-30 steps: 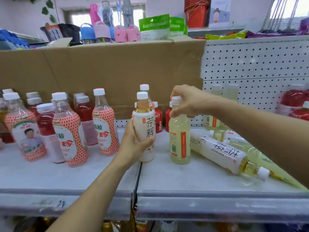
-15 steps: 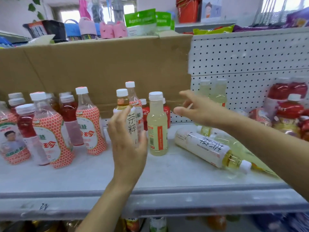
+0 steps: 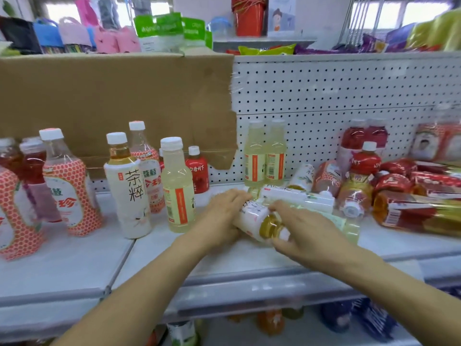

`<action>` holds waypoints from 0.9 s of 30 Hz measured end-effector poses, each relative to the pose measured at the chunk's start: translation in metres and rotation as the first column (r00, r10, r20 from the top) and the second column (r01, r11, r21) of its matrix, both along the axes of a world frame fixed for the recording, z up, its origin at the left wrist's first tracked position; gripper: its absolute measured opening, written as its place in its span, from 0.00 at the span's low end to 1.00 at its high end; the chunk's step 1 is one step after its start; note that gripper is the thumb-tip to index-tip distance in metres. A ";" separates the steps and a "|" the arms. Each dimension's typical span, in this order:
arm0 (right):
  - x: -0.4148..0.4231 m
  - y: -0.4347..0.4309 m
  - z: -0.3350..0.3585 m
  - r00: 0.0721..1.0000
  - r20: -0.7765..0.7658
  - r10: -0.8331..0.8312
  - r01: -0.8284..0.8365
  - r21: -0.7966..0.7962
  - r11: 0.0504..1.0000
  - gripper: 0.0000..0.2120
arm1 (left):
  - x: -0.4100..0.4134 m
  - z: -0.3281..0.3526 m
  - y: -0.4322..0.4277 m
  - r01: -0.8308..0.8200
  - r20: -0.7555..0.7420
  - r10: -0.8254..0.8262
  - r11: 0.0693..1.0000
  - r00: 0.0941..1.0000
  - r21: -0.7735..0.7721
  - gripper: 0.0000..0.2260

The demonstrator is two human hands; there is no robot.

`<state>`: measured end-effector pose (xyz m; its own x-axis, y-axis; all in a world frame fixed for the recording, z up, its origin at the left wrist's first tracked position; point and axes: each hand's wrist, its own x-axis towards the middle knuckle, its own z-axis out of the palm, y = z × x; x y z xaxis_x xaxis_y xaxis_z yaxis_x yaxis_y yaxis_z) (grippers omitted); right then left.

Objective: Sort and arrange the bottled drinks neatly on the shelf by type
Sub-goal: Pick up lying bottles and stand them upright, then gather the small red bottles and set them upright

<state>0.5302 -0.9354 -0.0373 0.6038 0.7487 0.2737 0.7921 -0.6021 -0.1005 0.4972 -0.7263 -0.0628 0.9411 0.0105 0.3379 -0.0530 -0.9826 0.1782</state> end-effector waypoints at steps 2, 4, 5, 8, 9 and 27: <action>0.001 0.003 0.018 0.998 -0.033 0.048 -0.042 0.168 0.985 0.21 | 0.002 0.002 -0.001 -0.040 0.072 0.044 0.997 0.996 -0.059 0.34; 0.011 0.003 0.036 0.990 -0.094 0.105 -0.071 0.310 0.948 0.22 | 0.002 0.006 -0.001 -0.065 0.169 0.081 0.993 0.982 -0.102 0.32; 0.018 0.001 0.044 0.981 -0.155 0.117 -0.058 0.341 0.938 0.26 | 0.003 0.009 -0.001 -0.076 0.208 0.100 0.989 0.973 -0.124 0.32; 0.036 -0.010 0.047 0.974 -0.226 -0.032 0.067 0.150 0.986 0.38 | 0.007 0.018 -0.002 -0.109 0.266 0.170 0.967 0.949 -0.229 0.32; 0.040 -0.012 0.042 0.975 -0.186 -0.120 0.129 0.036 0.991 0.40 | 0.010 0.022 -0.002 -0.135 0.262 0.206 0.955 0.943 -0.262 0.32; 0.031 -0.001 0.015 0.884 -0.467 -0.005 0.314 0.585 0.748 0.24 | 0.033 0.021 0.005 -0.035 0.249 0.318 0.677 0.915 -0.735 0.24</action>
<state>0.5609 -0.9368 -0.0227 0.8635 0.3749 0.3374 0.4765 -0.3872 -0.7893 0.5298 -0.7211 -0.0416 0.7249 0.5305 0.4394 -0.0859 -0.5633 0.8218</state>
